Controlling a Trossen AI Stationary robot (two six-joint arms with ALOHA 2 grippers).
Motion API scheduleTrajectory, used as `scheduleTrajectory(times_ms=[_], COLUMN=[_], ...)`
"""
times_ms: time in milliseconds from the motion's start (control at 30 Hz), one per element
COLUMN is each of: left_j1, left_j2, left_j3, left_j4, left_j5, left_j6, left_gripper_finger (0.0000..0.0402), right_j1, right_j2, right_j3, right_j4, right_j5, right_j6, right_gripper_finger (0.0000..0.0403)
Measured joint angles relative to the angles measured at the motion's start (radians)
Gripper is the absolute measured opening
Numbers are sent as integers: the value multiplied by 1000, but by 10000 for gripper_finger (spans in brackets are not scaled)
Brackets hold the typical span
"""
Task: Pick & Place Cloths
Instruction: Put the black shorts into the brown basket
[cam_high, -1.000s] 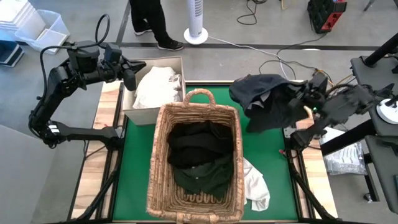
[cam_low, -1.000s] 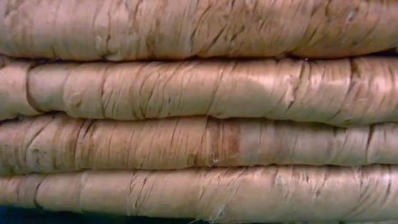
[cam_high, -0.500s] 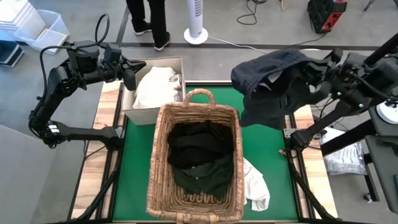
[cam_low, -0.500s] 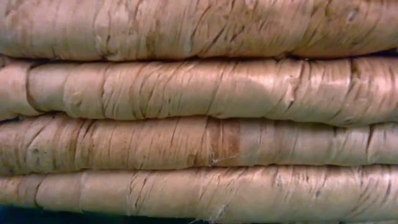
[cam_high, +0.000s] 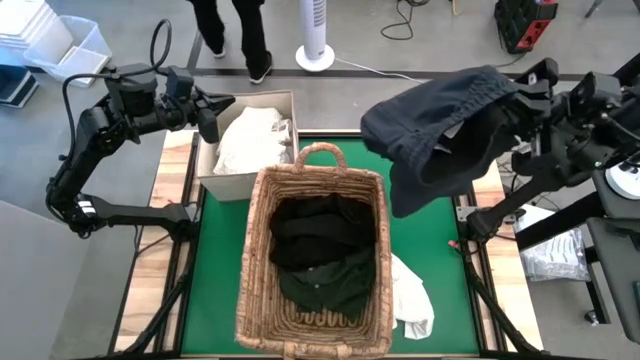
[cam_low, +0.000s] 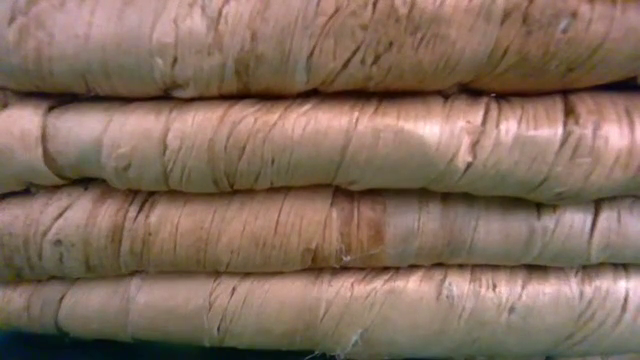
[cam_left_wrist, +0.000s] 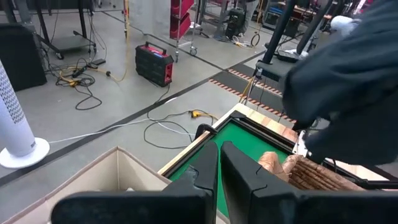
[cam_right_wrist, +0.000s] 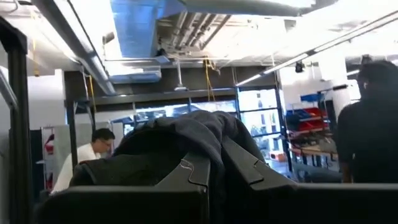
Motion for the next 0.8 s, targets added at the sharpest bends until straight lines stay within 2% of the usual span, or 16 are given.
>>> scheduleTrajectory(times_ms=[433,633,800], left_j1=[0,0,0], left_j2=[0,0,0], left_j3=[0,0,1], left_j4=[7,8,15], left_j5=[0,0,0], left_j6=[3,11,11], left_gripper_finger=[0,0,0], right_j1=[0,0,0], right_j2=[231,311,350], right_j3=[314,422,448], right_j4=[1,1,2], right_j5=[-148,-154,-154], right_j6=[-82,-86,-6], right_gripper_finger=[12,12,12])
